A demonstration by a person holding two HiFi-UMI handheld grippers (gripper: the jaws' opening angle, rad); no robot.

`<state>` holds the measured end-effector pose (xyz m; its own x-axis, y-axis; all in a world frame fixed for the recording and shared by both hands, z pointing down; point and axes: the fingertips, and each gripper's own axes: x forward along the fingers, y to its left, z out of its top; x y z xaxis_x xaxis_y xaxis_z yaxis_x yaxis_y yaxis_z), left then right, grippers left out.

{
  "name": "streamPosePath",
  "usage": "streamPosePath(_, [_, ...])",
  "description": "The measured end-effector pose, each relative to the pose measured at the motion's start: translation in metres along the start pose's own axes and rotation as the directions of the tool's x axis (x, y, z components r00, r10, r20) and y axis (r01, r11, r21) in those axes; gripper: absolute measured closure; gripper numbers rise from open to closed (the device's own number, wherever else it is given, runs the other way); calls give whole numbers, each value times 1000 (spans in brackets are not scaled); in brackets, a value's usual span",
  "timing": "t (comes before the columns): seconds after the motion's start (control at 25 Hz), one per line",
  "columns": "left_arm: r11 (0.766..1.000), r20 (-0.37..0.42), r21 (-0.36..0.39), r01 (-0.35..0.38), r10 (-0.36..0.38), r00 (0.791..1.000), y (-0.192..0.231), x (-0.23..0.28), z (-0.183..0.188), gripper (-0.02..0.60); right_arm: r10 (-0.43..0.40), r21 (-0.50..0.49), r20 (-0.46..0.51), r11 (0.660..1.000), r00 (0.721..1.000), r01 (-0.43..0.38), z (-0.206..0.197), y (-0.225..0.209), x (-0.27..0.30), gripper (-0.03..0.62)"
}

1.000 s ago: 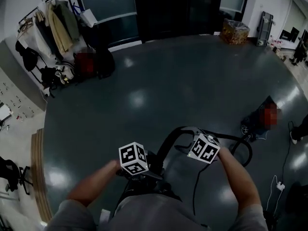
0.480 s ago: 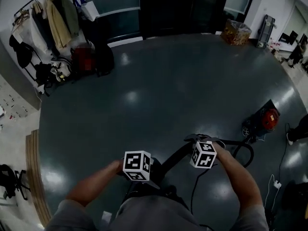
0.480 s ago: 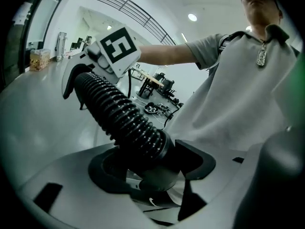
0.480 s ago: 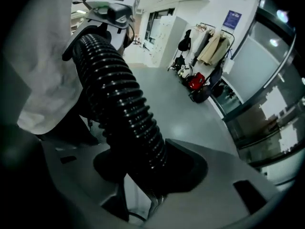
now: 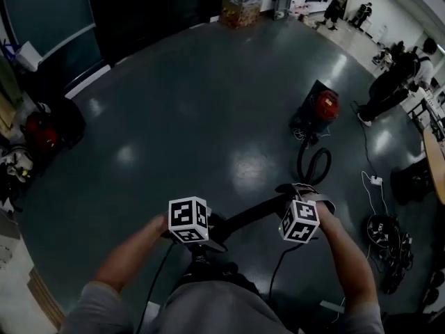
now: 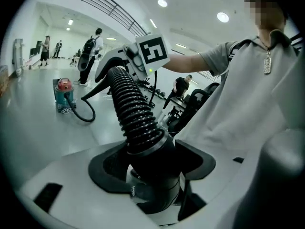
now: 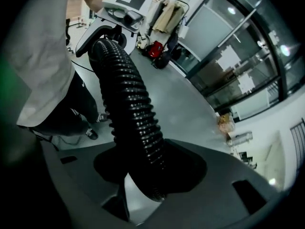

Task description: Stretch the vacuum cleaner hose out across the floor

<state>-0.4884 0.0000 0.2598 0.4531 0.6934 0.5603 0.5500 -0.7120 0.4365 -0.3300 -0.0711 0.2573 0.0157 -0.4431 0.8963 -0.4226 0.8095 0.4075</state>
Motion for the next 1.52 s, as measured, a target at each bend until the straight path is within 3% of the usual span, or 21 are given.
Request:
streamPosePath(0.2, [982,-117,185,47,-26,993,-21,47,52,284,-114,221,-84,967,990,130,-81,44,-68,407])
streamPosePath(0.36, [940,-243,329,89,-7,970,-35,89,67,287,-170,367,-138,906,976,210,-124,92,-101,407])
streamPosePath(0.56, [893,-326,403,202,-66,943,-65,135,83,287,-176,519,-205,815,963,260,-162,155,-139,407])
streamPosePath(0.8, [840,-409,393,375,-205,889,-111,161,50,288,-104,643,-265,721,959,256,-153,239,-152,407])
streamPosePath(1.0, [781,-467,392,487,-287,837,-141,143,-5,288,-23,755,-267,617,963,224,-100,304,-133,408])
streamPosePath(1.08, [769,-484,385,511,-303,821,-147,130,-26,288,-5,783,-267,582,964,220,-76,320,-124,408])
streamPosePath(1.2, [769,-497,362,528,-320,807,-159,112,-51,288,20,817,-242,544,970,193,-43,344,-112,411])
streamPosePath(1.32, [779,-503,349,520,-312,806,-177,104,-73,287,34,839,-196,523,980,149,-15,374,-104,414])
streamPosePath(1.4, [799,-501,347,491,-284,818,-185,99,-89,290,39,844,-164,522,986,119,4,393,-97,416])
streamPosePath(1.52, [850,-482,334,408,-218,849,-190,88,-110,310,30,848,-106,525,994,75,33,417,-88,421])
